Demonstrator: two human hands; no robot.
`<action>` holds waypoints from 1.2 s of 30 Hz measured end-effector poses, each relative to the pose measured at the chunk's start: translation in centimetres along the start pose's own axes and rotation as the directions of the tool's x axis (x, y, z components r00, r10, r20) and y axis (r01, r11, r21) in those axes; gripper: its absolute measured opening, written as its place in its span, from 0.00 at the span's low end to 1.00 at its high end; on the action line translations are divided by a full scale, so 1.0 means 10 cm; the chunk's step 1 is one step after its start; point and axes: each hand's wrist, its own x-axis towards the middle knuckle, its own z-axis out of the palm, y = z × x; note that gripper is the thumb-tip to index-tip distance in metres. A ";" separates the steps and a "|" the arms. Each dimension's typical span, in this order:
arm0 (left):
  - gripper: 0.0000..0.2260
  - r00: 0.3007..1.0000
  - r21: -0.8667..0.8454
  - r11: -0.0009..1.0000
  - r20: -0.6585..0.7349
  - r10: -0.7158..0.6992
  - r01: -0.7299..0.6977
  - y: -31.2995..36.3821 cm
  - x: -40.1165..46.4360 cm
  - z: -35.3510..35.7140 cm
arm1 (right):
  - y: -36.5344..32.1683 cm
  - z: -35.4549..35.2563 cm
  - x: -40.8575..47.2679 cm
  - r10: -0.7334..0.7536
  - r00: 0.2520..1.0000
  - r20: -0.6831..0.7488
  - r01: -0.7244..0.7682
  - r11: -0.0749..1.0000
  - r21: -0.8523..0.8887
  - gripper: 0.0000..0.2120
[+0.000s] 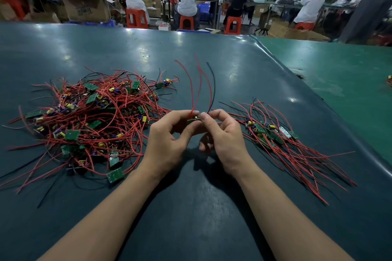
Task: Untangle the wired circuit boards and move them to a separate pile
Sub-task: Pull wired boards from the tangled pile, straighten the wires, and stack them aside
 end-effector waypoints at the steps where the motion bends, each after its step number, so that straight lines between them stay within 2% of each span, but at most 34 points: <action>1: 0.09 0.999 0.010 0.999 -0.010 0.036 -0.036 -0.01 0.01 0.00 | 0.00 0.01 0.01 0.010 0.999 -0.031 -0.009 1.000 0.016 0.06; 5: 0.13 0.980 0.106 0.976 -0.027 0.196 -0.192 -0.04 0.04 -0.01 | 0.01 -0.01 0.04 0.013 0.993 -0.117 -0.007 0.999 0.051 0.07; 9: 0.17 0.999 -0.041 0.998 0.009 0.038 -0.038 -0.05 0.03 0.02 | 0.01 -0.02 0.05 -0.029 0.992 -0.119 0.031 0.999 0.019 0.07; 11: 0.16 1.000 -0.080 0.997 -0.016 -0.007 0.006 -0.07 0.03 0.03 | 0.02 -0.01 0.05 -0.011 0.994 -0.104 0.015 0.999 0.040 0.07; 15: 0.11 0.996 -0.025 0.996 -0.032 0.082 -0.083 -0.05 0.04 0.02 | 0.05 -0.02 0.06 0.069 0.991 -0.111 -0.063 0.996 0.056 0.06; 19: 0.10 0.993 0.024 0.992 -0.006 0.121 -0.121 -0.02 0.04 0.01 | 0.05 -0.04 0.07 0.034 0.983 -0.178 -0.034 0.999 0.001 0.07; 23: 0.09 0.984 0.088 0.982 -0.048 0.169 -0.164 -0.01 0.04 -0.01 | -0.01 -0.11 0.12 0.074 0.956 -0.285 -0.033 0.989 0.147 0.07; 27: 0.09 0.981 0.114 0.977 -0.051 0.186 -0.180 0.00 0.04 -0.01 | -0.06 -0.21 0.17 0.095 0.918 -0.385 0.011 0.965 0.262 0.11; 32: 0.09 0.980 0.109 0.975 -0.025 0.199 -0.195 -0.01 0.02 -0.01 | -0.02 -0.21 0.19 0.147 0.901 -0.409 -0.018 0.952 0.304 0.17; 36: 0.09 0.975 0.129 0.968 -0.029 0.219 -0.214 -0.02 0.02 -0.02 | -0.01 -0.24 0.22 0.110 0.884 -0.455 0.013 0.966 0.260 0.18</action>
